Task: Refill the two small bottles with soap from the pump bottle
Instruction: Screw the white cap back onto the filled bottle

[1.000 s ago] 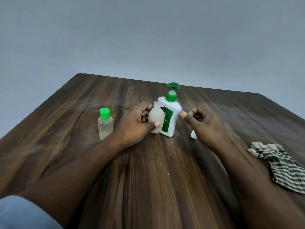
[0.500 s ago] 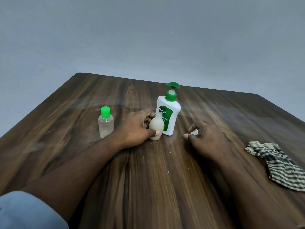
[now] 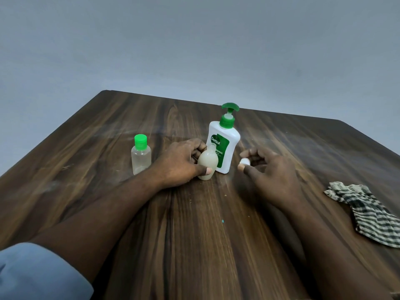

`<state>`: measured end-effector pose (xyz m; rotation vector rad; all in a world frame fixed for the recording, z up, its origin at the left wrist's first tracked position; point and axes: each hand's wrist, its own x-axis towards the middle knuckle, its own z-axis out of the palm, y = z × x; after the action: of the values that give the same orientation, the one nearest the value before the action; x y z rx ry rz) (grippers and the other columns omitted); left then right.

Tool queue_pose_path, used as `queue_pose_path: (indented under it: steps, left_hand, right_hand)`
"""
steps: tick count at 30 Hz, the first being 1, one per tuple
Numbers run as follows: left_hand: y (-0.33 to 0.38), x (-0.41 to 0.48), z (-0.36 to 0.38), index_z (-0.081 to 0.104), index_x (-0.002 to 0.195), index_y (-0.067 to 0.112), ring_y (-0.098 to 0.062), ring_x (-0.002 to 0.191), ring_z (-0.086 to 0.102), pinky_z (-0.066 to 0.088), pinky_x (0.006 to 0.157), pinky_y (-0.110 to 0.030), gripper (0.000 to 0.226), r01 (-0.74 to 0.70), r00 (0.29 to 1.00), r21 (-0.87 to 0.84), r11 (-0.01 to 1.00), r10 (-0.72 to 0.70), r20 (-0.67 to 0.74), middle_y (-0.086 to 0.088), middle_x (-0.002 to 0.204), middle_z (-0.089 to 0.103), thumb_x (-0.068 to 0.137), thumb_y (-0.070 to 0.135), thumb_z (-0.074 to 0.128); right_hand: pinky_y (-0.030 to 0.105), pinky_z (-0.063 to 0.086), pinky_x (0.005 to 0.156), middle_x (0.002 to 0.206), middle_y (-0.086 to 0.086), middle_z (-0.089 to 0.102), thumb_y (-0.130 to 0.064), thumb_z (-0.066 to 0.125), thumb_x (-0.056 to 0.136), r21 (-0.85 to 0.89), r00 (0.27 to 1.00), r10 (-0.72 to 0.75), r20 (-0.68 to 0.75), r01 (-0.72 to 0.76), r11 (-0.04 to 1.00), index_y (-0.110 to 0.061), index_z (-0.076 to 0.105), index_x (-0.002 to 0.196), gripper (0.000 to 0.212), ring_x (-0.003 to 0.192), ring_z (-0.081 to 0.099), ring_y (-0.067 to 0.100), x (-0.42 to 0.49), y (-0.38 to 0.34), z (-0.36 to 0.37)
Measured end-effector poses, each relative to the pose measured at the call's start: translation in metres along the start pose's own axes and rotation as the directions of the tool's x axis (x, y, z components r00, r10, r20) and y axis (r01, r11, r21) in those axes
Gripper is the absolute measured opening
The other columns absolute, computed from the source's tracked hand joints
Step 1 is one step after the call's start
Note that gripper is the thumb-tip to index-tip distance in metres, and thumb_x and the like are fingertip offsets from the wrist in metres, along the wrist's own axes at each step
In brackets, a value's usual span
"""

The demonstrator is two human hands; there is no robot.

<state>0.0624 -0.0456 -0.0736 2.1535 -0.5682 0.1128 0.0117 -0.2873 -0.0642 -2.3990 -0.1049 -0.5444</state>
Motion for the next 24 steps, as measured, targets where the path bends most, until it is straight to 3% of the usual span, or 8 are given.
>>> queue_pose_path:
  steps: [1, 4, 6, 8, 12, 18, 21, 24]
  left_hand:
    - [0.001, 0.000, -0.001, 0.065, 0.099, 0.029, -0.007, 0.074, 0.067, 0.056, 0.074, -0.028, 0.034, 0.002, 1.000, -0.001, 1.000, -0.002, 0.006, 0.010, 0.089, 0.073, 0.073, 0.024, 0.087]
    - [0.002, 0.000, -0.004, 0.064, 0.095, 0.028, -0.007, 0.071, 0.065, 0.053, 0.068, -0.023, 0.033, -0.003, 1.000, 0.013, 1.000, 0.002, 0.019, 0.009, 0.086, 0.073, 0.072, 0.022, 0.088]
    - [0.002, -0.001, -0.006, 0.063, 0.095, 0.029, -0.004, 0.069, 0.063, 0.050, 0.064, -0.019, 0.034, -0.009, 1.000, 0.029, 1.000, 0.009, 0.023, 0.009, 0.084, 0.071, 0.072, 0.022, 0.088]
    - [0.003, -0.001, -0.007, 0.060, 0.101, 0.030, -0.001, 0.068, 0.063, 0.046, 0.062, -0.017, 0.039, -0.017, 0.999, 0.048, 0.999, 0.015, 0.032, 0.010, 0.086, 0.071, 0.074, 0.022, 0.086]
    - [0.004, -0.001, -0.009, 0.050, 0.103, 0.035, 0.000, 0.071, 0.062, 0.039, 0.055, -0.015, 0.044, -0.038, 0.999, 0.142, 0.989, 0.033, 0.033, 0.011, 0.087, 0.066, 0.075, 0.025, 0.082]
    - [0.002, 0.000, -0.009, 0.044, 0.084, 0.038, -0.001, 0.076, 0.059, 0.038, 0.059, -0.019, 0.040, -0.076, 0.997, 0.176, 0.981, 0.072, 0.026, 0.014, 0.085, 0.061, 0.076, 0.026, 0.082]
    - [0.000, 0.000, -0.007, 0.055, 0.103, 0.034, -0.002, 0.080, 0.061, 0.046, 0.065, -0.023, 0.037, -0.085, 0.996, 0.167, 0.982, 0.082, 0.024, 0.013, 0.090, 0.063, 0.076, 0.029, 0.082]
    - [-0.003, 0.000, -0.007, 0.056, 0.125, 0.026, -0.001, 0.085, 0.062, 0.050, 0.070, -0.024, 0.054, -0.091, 0.996, 0.156, 0.984, 0.088, 0.021, 0.012, 0.098, 0.066, 0.077, 0.031, 0.081]
  right_hand:
    - [0.011, 0.051, 0.071, 0.093, -0.017, 0.075, -0.018, 0.081, 0.089, 0.087, 1.000, -0.022, -0.007, 0.022, 0.996, -0.033, 0.075, 0.103, 0.021, 0.081, 0.070, 0.000, -0.002, -0.008, -0.001]
    - [0.028, 0.060, 0.077, 0.099, -0.015, 0.076, -0.014, 0.081, 0.090, 0.314, 0.998, -0.063, -0.016, 0.065, 0.947, -0.030, 0.077, 0.105, 0.022, 0.082, 0.071, 0.007, -0.005, -0.030, 0.000]
    - [0.036, 0.063, 0.079, 0.099, -0.010, 0.077, -0.014, 0.082, 0.089, 0.391, 0.998, -0.071, 0.001, 0.065, 0.918, -0.029, 0.078, 0.106, 0.024, 0.084, 0.072, 0.013, -0.004, -0.040, 0.002]
    - [0.036, 0.063, 0.080, 0.099, -0.003, 0.076, -0.015, 0.086, 0.086, 0.434, 0.997, -0.067, 0.035, 0.046, 0.900, -0.030, 0.077, 0.110, 0.030, 0.085, 0.071, 0.016, 0.000, -0.047, 0.004]
    - [0.033, 0.062, 0.080, 0.102, -0.004, 0.076, -0.014, 0.085, 0.086, 0.383, 0.994, -0.098, 0.047, 0.073, 0.921, -0.031, 0.076, 0.113, 0.033, 0.087, 0.070, 0.019, 0.010, -0.048, 0.014]
    - [0.016, 0.052, 0.069, 0.088, -0.006, 0.076, -0.027, 0.079, 0.092, 0.308, 0.993, -0.114, 0.026, 0.101, 0.946, -0.032, 0.076, 0.116, 0.024, 0.075, 0.067, 0.000, 0.018, -0.057, 0.022]
    - [0.010, 0.048, 0.066, 0.090, -0.012, 0.075, -0.031, 0.077, 0.094, 0.237, 0.988, -0.154, 0.030, 0.143, 0.961, -0.027, 0.070, 0.114, 0.022, 0.078, 0.069, -0.001, 0.020, -0.068, 0.017]
    - [0.005, 0.044, 0.064, 0.091, -0.015, 0.074, -0.034, 0.078, 0.093, 0.124, 0.981, -0.194, 0.022, 0.190, 0.974, -0.027, 0.067, 0.106, 0.018, 0.080, 0.067, -0.002, 0.025, -0.076, 0.014]
